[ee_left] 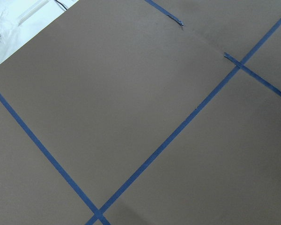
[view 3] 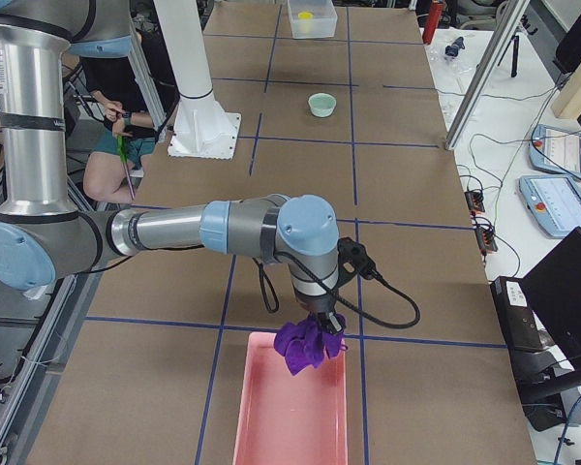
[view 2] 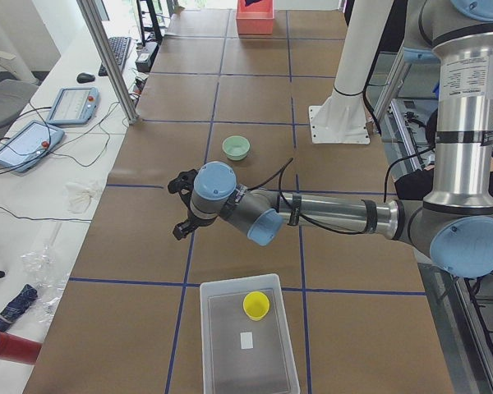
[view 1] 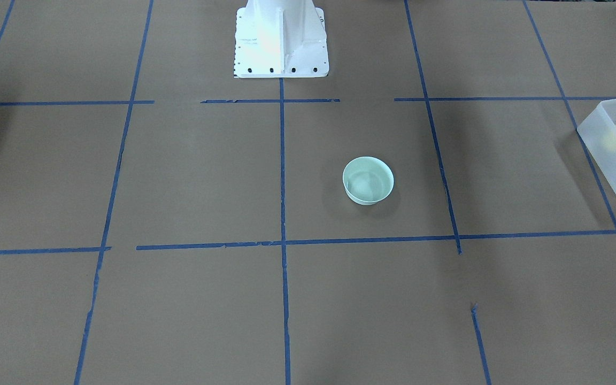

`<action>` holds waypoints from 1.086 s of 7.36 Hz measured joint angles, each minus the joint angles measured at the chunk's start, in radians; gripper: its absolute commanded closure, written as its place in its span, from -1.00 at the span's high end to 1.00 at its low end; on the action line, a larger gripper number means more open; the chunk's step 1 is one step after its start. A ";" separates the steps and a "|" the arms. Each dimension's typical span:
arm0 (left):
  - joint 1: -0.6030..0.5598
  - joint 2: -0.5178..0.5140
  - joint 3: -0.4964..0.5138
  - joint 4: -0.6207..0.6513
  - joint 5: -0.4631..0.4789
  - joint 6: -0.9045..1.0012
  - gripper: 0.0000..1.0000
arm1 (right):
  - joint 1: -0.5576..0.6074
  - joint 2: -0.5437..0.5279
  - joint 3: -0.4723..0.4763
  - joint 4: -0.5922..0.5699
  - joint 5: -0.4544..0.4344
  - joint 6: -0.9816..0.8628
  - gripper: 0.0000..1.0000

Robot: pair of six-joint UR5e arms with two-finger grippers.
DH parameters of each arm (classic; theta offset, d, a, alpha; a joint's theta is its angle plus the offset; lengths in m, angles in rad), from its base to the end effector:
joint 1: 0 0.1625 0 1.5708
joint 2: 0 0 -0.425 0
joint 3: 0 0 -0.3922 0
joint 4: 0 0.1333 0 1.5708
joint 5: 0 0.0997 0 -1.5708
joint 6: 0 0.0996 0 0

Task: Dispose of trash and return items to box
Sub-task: 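Lift the purple cloth with the right gripper and drop it into the pink tray, then reach the left gripper to the pale green bowl and grasp its rim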

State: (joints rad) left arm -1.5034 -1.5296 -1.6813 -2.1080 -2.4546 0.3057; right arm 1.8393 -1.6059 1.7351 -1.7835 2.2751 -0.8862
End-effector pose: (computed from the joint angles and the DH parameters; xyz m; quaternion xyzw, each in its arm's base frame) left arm -0.0231 -0.4944 0.5551 0.3165 0.3732 0.2855 0.8240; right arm 0.1902 -0.4320 0.6207 0.1553 -0.3101 -0.2713 0.8978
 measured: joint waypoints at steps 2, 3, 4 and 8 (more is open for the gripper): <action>0.001 -0.003 -0.007 -0.001 0.001 -0.035 1.00 | -0.003 -0.037 -0.147 0.144 0.002 0.047 0.75; 0.003 -0.005 -0.024 0.000 0.003 -0.083 1.00 | -0.027 -0.062 -0.180 0.233 0.024 0.148 0.72; 0.017 -0.007 -0.062 0.001 0.007 -0.174 1.00 | -0.060 -0.081 -0.193 0.318 0.048 0.285 0.72; 0.307 -0.063 -0.264 0.003 0.180 -0.808 0.83 | -0.196 -0.099 -0.199 0.584 0.070 0.679 1.00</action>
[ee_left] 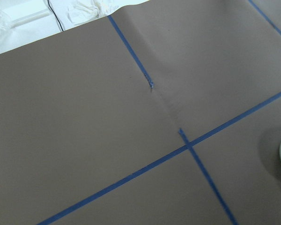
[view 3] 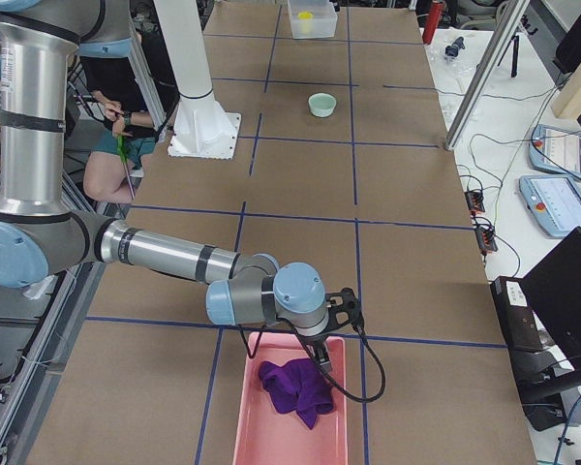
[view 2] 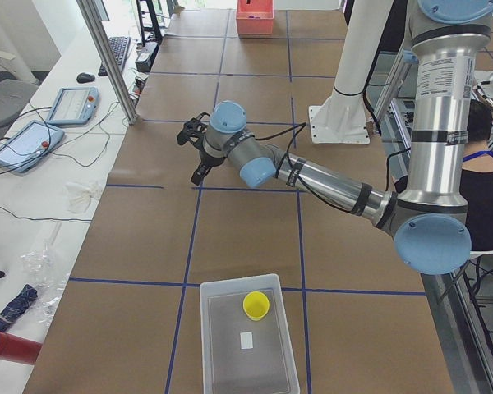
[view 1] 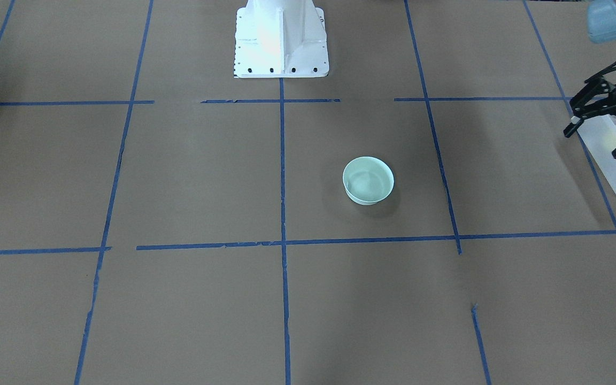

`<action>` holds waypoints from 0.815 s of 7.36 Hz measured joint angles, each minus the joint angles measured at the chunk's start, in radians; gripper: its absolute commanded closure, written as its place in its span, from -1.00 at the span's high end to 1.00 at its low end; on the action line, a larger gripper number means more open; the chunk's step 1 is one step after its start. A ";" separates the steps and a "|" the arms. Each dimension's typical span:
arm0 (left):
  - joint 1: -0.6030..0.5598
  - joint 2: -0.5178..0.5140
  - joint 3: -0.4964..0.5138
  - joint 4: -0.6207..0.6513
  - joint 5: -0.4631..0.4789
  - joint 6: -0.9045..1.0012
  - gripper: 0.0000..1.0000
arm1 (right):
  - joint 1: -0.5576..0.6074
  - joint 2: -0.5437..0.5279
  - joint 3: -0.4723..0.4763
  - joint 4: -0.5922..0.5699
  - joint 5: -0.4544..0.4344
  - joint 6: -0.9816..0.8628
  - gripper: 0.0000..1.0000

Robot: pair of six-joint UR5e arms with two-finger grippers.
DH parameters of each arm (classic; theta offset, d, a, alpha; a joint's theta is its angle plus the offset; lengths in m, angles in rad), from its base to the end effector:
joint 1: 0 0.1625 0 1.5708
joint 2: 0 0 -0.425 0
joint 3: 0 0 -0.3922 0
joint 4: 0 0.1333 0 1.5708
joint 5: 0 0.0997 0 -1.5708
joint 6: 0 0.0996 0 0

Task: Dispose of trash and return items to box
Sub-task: 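Reach the left gripper to the pale green bowl and grasp its rim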

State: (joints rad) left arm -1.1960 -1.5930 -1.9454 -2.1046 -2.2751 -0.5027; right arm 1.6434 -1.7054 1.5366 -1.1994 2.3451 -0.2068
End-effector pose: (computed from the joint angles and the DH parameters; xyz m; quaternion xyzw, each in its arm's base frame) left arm 0.1159 -0.4827 0.4012 0.2503 0.4580 0.1008 0.8470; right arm 0.0955 -0.4358 0.6992 0.1450 -0.3589 -0.0999 0.9166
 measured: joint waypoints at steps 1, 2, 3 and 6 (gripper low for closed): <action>0.113 -0.034 -0.016 0.000 0.083 -0.175 0.63 | -0.012 -0.001 0.000 0.021 0.000 0.019 1.00; 0.215 -0.059 -0.024 0.000 0.167 -0.328 0.46 | -0.016 -0.002 0.000 0.028 0.000 0.024 1.00; 0.310 -0.080 -0.025 0.000 0.256 -0.468 0.36 | -0.018 -0.003 0.000 0.031 0.000 0.024 1.00; 0.517 -0.172 0.062 0.003 0.492 -0.754 0.35 | -0.019 -0.011 0.000 0.060 0.000 0.027 1.00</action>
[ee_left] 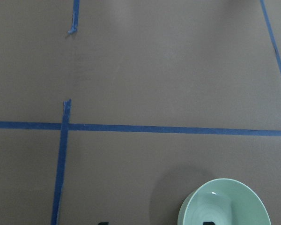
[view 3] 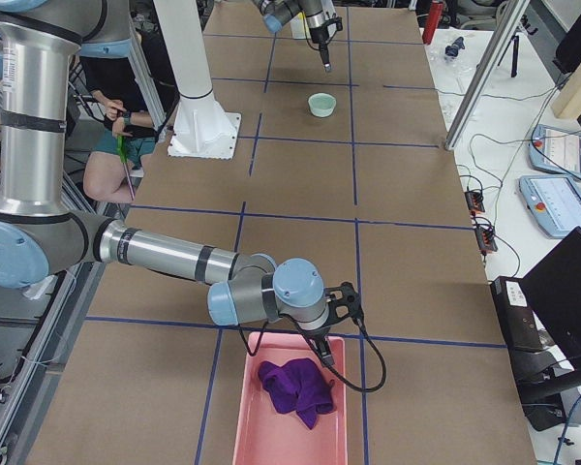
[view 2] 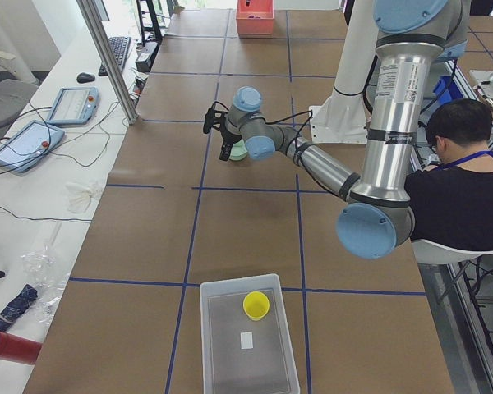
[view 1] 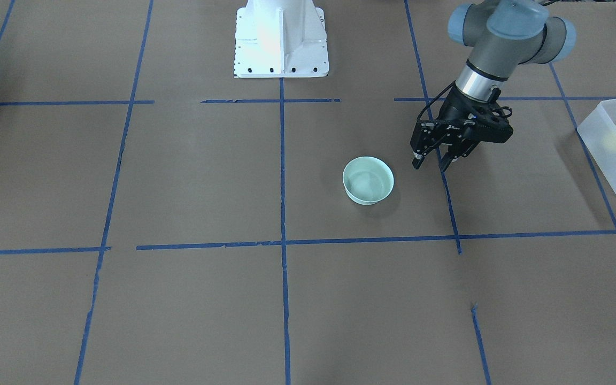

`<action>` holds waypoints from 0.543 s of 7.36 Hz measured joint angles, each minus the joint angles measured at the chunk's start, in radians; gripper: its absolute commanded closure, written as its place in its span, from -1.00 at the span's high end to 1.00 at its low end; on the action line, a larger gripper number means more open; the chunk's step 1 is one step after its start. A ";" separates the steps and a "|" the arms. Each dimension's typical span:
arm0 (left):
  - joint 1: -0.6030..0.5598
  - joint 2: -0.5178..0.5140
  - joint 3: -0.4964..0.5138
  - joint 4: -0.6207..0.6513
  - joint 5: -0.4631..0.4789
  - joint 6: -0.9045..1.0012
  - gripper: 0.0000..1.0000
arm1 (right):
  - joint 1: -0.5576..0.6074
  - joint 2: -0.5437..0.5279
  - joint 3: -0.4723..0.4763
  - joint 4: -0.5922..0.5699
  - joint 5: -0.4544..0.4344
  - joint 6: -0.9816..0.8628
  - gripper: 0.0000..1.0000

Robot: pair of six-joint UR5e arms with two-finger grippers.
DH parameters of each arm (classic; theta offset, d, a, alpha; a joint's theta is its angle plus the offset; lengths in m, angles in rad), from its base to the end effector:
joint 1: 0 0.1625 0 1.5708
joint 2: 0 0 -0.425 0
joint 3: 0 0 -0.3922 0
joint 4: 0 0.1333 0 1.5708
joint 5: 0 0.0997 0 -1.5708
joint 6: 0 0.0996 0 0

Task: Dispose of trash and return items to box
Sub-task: 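Reach the left gripper to the pale green bowl and grasp its rim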

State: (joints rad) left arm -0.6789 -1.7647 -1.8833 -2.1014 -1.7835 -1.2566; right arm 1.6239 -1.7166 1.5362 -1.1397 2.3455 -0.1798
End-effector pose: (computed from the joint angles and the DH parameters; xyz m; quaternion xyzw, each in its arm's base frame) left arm 0.3649 -0.4387 0.3530 0.1537 0.4772 -0.1049 0.8589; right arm 0.0868 -0.4343 0.6976 0.1585 -0.3588 -0.1053 0.9138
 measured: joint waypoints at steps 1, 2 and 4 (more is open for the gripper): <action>0.032 -0.026 0.040 0.001 0.036 -0.033 0.35 | 0.000 -0.005 0.000 0.013 0.000 0.001 1.00; 0.057 -0.051 0.073 0.009 0.057 -0.059 0.35 | 0.000 -0.008 -0.001 0.019 0.000 0.002 1.00; 0.105 -0.105 0.110 0.060 0.094 -0.100 -0.38 | 0.000 -0.013 -0.001 0.022 0.000 0.002 1.00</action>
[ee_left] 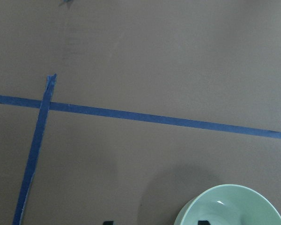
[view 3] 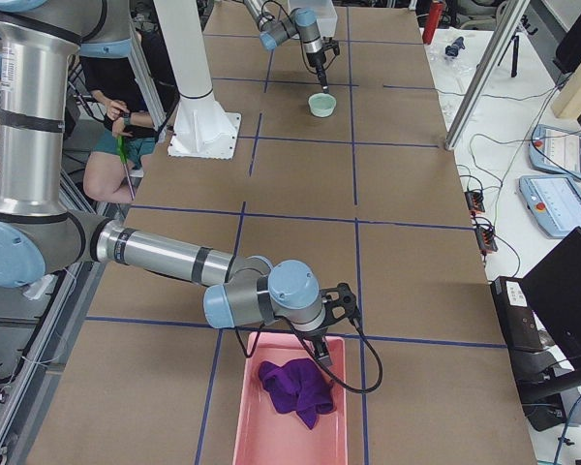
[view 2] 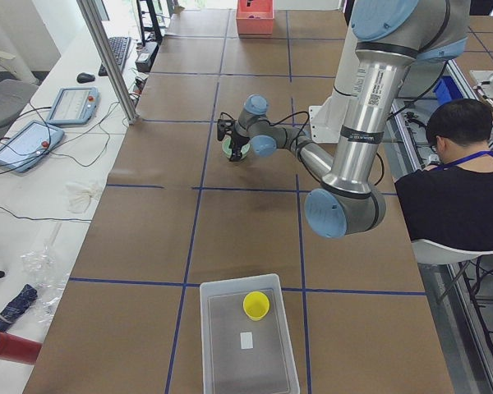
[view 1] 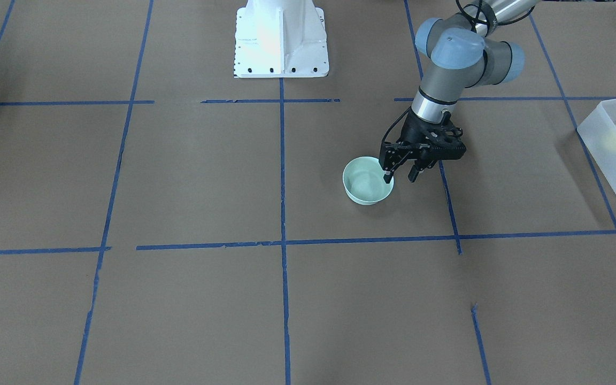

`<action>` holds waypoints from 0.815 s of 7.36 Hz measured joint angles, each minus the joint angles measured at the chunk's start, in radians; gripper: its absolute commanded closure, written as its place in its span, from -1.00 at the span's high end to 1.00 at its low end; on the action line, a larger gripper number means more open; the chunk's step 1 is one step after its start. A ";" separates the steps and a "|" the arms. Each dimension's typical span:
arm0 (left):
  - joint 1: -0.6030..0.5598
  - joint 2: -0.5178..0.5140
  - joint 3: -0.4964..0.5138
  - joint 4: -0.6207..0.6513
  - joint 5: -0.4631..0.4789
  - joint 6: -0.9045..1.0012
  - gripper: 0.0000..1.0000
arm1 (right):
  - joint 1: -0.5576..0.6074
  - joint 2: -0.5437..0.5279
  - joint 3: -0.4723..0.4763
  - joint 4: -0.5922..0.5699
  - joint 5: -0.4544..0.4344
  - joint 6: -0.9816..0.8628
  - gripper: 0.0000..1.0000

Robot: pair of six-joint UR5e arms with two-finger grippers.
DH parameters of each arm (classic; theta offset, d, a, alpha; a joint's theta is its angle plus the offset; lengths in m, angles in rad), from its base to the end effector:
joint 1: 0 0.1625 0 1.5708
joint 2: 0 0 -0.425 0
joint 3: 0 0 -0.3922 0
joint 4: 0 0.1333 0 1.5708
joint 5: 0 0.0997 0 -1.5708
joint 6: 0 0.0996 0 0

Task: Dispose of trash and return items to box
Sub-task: 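Reach the left gripper to the pale green bowl and grasp its rim, then carry the pale green bowl with the left gripper into the clear box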

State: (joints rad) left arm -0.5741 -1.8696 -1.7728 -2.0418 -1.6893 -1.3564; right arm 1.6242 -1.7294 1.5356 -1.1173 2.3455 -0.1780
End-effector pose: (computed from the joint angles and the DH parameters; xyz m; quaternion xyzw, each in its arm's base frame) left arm 0.4437 -0.4317 0.3538 0.1307 0.4505 -0.1307 0.8734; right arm 0.0866 -0.4284 0.7009 0.1623 -0.3582 -0.1060 0.9133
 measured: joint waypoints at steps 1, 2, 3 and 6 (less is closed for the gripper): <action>0.017 -0.010 0.009 0.016 0.015 -0.011 -0.99 | 0.000 -0.002 0.000 0.000 0.000 0.000 1.00; 0.028 -0.013 0.016 0.023 0.026 -0.020 -1.00 | 0.000 -0.004 0.000 0.000 0.000 -0.001 1.00; 0.033 -0.013 0.017 0.029 0.030 -0.022 -1.00 | 0.000 -0.005 0.000 0.001 0.000 -0.002 1.00; 0.023 0.001 -0.044 0.062 0.025 0.047 -1.00 | 0.000 -0.013 0.000 0.010 0.000 -0.003 1.00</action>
State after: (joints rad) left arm -0.5507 -1.8682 -1.8164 -1.9795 -1.6638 -1.3095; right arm 1.6244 -1.7422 1.5355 -1.1076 2.3454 -0.1807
